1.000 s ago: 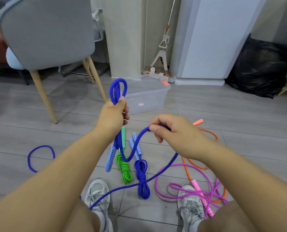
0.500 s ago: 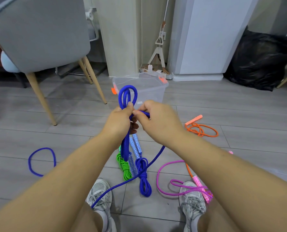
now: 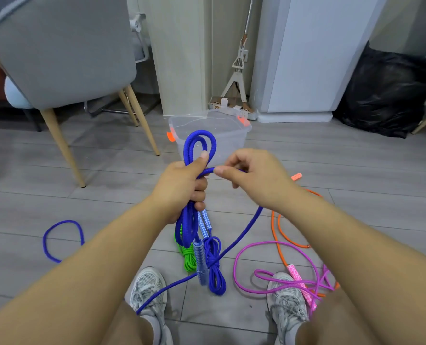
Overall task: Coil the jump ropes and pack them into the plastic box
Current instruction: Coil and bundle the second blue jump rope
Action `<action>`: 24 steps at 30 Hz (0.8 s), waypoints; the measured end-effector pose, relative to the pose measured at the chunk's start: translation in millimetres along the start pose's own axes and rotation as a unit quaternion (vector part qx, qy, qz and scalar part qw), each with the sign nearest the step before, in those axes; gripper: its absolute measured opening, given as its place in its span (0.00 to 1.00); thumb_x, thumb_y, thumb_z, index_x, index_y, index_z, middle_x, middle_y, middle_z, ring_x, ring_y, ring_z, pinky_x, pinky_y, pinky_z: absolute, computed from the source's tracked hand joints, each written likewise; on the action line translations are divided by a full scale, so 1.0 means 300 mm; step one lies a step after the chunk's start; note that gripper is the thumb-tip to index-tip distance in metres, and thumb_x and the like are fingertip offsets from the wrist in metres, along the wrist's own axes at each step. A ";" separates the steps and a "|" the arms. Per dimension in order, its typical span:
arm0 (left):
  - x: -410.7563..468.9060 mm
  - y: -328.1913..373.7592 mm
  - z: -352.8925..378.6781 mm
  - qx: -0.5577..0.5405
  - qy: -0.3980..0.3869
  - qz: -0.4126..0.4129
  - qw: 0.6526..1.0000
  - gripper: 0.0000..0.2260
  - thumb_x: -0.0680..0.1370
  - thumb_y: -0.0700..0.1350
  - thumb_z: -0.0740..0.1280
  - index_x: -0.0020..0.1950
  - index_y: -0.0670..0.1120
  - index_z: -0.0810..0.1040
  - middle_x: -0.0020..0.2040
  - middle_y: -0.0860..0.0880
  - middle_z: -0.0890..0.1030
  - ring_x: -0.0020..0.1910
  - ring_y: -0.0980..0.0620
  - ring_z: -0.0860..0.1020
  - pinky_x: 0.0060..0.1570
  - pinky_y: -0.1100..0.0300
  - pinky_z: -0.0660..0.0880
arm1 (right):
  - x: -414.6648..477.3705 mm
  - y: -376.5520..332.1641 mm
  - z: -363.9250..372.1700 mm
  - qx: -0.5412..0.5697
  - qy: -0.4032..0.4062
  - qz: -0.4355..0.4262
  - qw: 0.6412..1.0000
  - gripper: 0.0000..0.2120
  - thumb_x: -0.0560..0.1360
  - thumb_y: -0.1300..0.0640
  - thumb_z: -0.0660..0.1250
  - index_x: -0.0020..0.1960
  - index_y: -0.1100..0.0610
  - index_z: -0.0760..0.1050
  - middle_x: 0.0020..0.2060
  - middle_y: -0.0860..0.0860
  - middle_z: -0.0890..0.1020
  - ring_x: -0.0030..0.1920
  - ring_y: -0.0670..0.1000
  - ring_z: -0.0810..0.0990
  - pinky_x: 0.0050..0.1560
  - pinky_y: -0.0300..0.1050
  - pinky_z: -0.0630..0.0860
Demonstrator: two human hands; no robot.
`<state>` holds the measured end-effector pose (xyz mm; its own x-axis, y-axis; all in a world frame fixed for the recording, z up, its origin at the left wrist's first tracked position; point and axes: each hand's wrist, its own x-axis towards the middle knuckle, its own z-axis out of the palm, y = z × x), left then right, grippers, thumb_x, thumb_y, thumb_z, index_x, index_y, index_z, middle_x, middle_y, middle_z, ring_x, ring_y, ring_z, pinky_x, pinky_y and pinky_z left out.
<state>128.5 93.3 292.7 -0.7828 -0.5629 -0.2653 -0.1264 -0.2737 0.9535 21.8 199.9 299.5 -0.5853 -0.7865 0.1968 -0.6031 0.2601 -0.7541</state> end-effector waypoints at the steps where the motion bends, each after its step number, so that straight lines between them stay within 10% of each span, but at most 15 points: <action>1: -0.001 0.004 -0.011 0.006 -0.009 0.008 1.000 0.16 0.77 0.54 0.64 0.35 0.49 0.63 0.27 0.51 0.57 0.22 0.54 0.55 0.22 0.64 0.60 | -0.004 0.013 -0.020 0.014 -0.003 0.007 1.000 0.10 0.72 0.49 0.70 0.41 0.56 0.78 0.26 0.47 0.76 0.29 0.44 0.74 0.28 0.32 0.68; 9: -0.001 0.021 -0.117 0.028 0.024 0.070 0.997 0.15 0.70 0.31 0.71 0.35 0.46 0.68 0.25 0.51 0.62 0.20 0.56 0.59 0.20 0.66 0.62 | -0.069 0.171 -0.147 0.001 -0.029 0.039 0.999 0.06 0.72 0.52 0.70 0.37 0.51 0.78 0.27 0.47 0.73 0.27 0.41 0.69 0.32 0.35 0.69; 18: -0.002 0.026 -0.122 -0.012 0.076 0.057 0.995 0.11 0.79 0.47 0.64 0.40 0.44 0.70 0.22 0.53 0.59 0.19 0.57 0.57 0.20 0.65 0.62 | -0.100 0.151 -0.131 0.004 0.006 -0.031 1.000 0.12 0.78 0.61 0.62 0.54 0.46 0.77 0.40 0.52 0.72 0.39 0.42 0.70 0.41 0.27 0.68; 24: 0.001 0.017 -0.047 -0.031 0.066 0.076 0.994 0.12 0.79 0.48 0.63 0.39 0.44 0.70 0.23 0.53 0.61 0.20 0.56 0.58 0.22 0.64 0.64 | -0.063 0.059 -0.035 0.159 0.100 -0.004 0.982 0.12 0.78 0.60 0.62 0.52 0.42 0.71 0.32 0.46 0.75 0.27 0.39 0.71 0.37 0.39 0.67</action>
<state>136.4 80.7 295.4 -0.7033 -0.6970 -0.1400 0.0279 -0.2239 0.9742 16.5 225.3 288.9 -0.6957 -0.6535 0.2983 -0.4268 0.0420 -0.9034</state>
